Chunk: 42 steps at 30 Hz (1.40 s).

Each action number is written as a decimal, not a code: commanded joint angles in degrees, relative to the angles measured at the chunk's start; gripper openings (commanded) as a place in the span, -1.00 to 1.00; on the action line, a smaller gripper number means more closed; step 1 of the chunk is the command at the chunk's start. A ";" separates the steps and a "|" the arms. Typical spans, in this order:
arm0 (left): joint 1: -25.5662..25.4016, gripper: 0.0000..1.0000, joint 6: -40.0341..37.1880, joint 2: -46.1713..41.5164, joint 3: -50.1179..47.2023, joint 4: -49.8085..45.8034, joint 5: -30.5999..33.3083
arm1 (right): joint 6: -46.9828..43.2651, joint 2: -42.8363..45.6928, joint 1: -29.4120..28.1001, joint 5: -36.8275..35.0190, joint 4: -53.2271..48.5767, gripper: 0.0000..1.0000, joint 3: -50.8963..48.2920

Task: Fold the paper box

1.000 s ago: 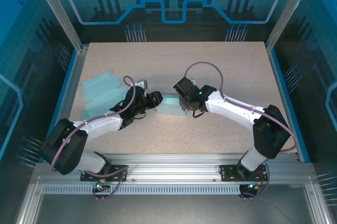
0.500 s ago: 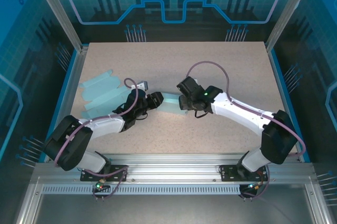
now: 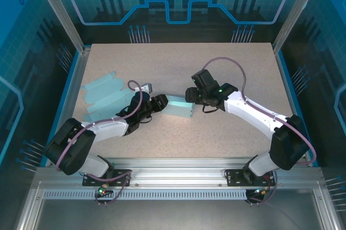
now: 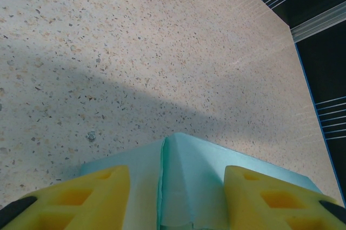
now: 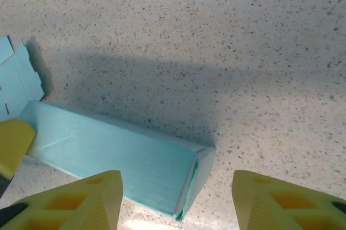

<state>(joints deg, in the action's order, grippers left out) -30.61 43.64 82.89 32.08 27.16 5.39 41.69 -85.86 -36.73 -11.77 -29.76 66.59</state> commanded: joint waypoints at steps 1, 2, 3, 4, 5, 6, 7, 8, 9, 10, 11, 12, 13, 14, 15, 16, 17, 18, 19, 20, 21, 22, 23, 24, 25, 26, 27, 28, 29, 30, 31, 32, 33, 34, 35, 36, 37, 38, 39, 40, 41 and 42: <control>-0.85 0.00 -0.79 2.97 -3.25 -13.32 1.64 | 1.84 -1.94 0.78 3.63 2.28 0.13 -2.25; -0.84 0.00 -0.75 2.93 -3.24 -13.39 1.69 | 1.97 -2.31 0.95 3.88 2.46 0.12 -2.86; -0.85 0.00 -0.73 2.95 -3.18 -13.41 1.64 | 2.11 -2.53 1.00 4.07 2.68 0.12 -3.48; -0.85 0.00 -0.75 2.93 -3.15 -13.42 1.76 | 2.20 -2.79 1.13 4.29 3.05 0.11 -4.35; -0.82 0.00 -0.75 2.93 -3.07 -13.47 1.74 | 2.45 -3.13 1.37 4.67 3.46 0.11 -5.21; -0.83 0.00 -0.70 2.97 -3.07 -13.53 1.82 | 2.67 -3.45 1.54 5.04 3.84 0.09 -5.85; -0.82 0.00 -0.70 2.96 -3.03 -13.64 1.89 | 3.00 -3.82 1.73 5.33 4.35 0.08 -6.74; -0.81 0.00 -0.75 2.88 -2.96 -13.79 2.07 | 3.23 -4.24 1.95 5.74 4.99 0.03 -7.67; -0.82 0.00 -0.70 2.88 -2.84 -13.99 2.25 | 3.51 -4.61 2.09 6.16 5.56 -0.01 -8.37; -0.85 0.00 -0.75 2.77 -2.89 -14.14 2.45 | 3.86 -4.98 2.27 6.71 6.20 -0.04 -9.29; -0.91 0.00 -0.75 2.68 -2.72 -14.40 2.59 | 4.16 -5.31 2.36 7.25 6.85 -0.07 -10.13; -0.84 0.00 -0.83 2.51 -2.64 -14.63 2.70 | 4.40 -5.53 2.45 7.61 7.41 -0.11 -10.89; -0.86 0.00 -0.82 2.34 -2.55 -14.80 2.70 | 4.62 -5.69 2.44 7.89 7.89 -0.15 -11.52; -0.86 0.00 -0.83 2.05 -2.46 -14.94 2.70 | 4.87 -5.78 2.46 8.05 8.25 -0.16 -12.24; -0.80 0.00 -0.81 1.81 -2.37 -15.13 2.70 | 5.13 -5.80 2.45 8.03 8.45 -0.18 -12.76; -0.85 0.01 -0.83 1.50 -2.20 -15.35 2.61 | 5.31 -5.73 2.48 7.93 8.65 -0.19 -13.25; -0.83 0.01 -0.86 1.10 -1.88 -15.61 2.45 | 5.46 -5.71 2.48 7.82 8.86 -0.20 -13.73; -0.85 0.02 -0.83 0.75 -1.64 -15.87 2.20 | 5.50 -5.63 2.54 7.73 8.92 -0.20 -13.98; -0.77 0.03 -0.83 0.20 -1.21 -16.21 1.95 | 5.51 -5.63 2.53 7.64 8.96 -0.20 -14.27; -0.84 0.05 -0.83 -0.28 -0.77 -16.57 1.67 | 5.49 -5.63 2.50 7.64 8.93 -0.22 -14.38; -0.74 0.08 -0.88 -0.80 -0.34 -17.00 1.55 | 5.46 -5.63 2.54 7.53 8.86 -0.23 -14.40; -0.61 0.10 -0.99 -1.42 0.21 -17.45 1.28 | 5.31 -5.63 2.54 7.49 8.84 -0.23 -14.47; -0.36 0.11 -1.09 -2.19 0.74 -17.81 0.85 | 5.33 -5.63 2.54 7.38 8.68 -0.23 -14.42; -0.02 0.12 -1.10 -2.82 1.15 -17.75 0.25 | 5.32 -5.62 2.55 7.22 8.59 -0.23 -14.38; 0.61 0.14 -0.99 -3.68 1.46 -17.56 -0.81 | 5.22 -5.62 2.54 7.16 8.58 -0.23 -14.42; 1.29 0.16 -1.01 -4.47 1.86 -17.10 -1.98 | 5.19 -5.54 2.54 7.03 8.49 -0.23 -14.38; 2.00 0.17 -1.01 -5.05 2.14 -16.59 -3.24 | 5.19 -5.54 2.54 6.95 8.49 -0.23 -14.38; 2.90 0.18 -0.88 -5.72 2.51 -15.76 -5.00 | 5.24 -5.46 2.50 6.98 8.46 -0.23 -14.38; 3.89 0.19 -0.66 -6.30 2.84 -15.06 -6.79 | 5.16 -5.45 2.52 7.00 8.40 -0.23 -14.31; 4.68 0.20 -0.49 -6.86 3.21 -14.77 -8.18 | 5.11 -5.51 2.54 7.03 8.40 -0.24 -14.25; 5.38 0.20 -0.39 -7.44 3.58 -14.51 -9.35 | 5.07 -5.54 2.54 7.11 8.31 -0.24 -14.20; 5.89 0.21 -0.53 -7.91 3.90 -14.50 -10.40 | 5.02 -5.45 2.54 7.11 8.23 -0.24 -14.13; 6.21 0.21 -0.57 -8.36 4.11 -14.70 -11.08 | 5.05 -5.45 2.54 7.11 8.14 -0.24 -14.12; 6.55 0.21 -0.65 -8.74 4.28 -14.83 -11.78 | 5.12 -5.39 2.59 7.13 8.05 -0.24 -14.12; 6.76 0.22 -0.61 -8.88 4.40 -14.94 -12.58 | 5.15 -5.37 2.49 7.11 8.07 -0.24 -14.12; 6.87 0.22 -0.59 -8.97 4.40 -14.88 -13.33 | 5.13 -5.37 2.46 7.13 8.07 -0.24 -14.12; 7.04 0.22 -0.57 -8.89 4.23 -14.77 -13.96 | 5.15 -5.37 2.44 7.20 8.14 -0.24 -14.12; 6.97 0.21 -0.57 -8.74 4.14 -14.68 -14.53 | 5.15 -5.37 2.45 7.24 8.18 -0.24 -14.04; 7.02 0.20 -0.52 -8.60 3.92 -14.51 -14.97 | 5.15 -5.37 2.45 7.33 8.22 -0.24 -13.99; 6.97 0.20 -0.53 -8.38 3.72 -14.41 -15.30 | 5.15 -5.45 2.45 7.31 8.20 -0.24 -13.91; 7.05 0.19 -0.46 -8.07 3.45 -14.37 -15.60 | 5.14 -5.52 2.44 7.30 8.14 -0.24 -13.79; 7.07 0.19 -0.44 -7.80 3.16 -14.33 -15.79 | 5.15 -5.61 2.37 7.36 8.07 -0.24 -13.77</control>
<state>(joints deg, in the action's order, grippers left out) -24.03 43.57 75.16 35.11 13.41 -7.22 46.76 -88.16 -34.70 -3.73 -12.51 55.48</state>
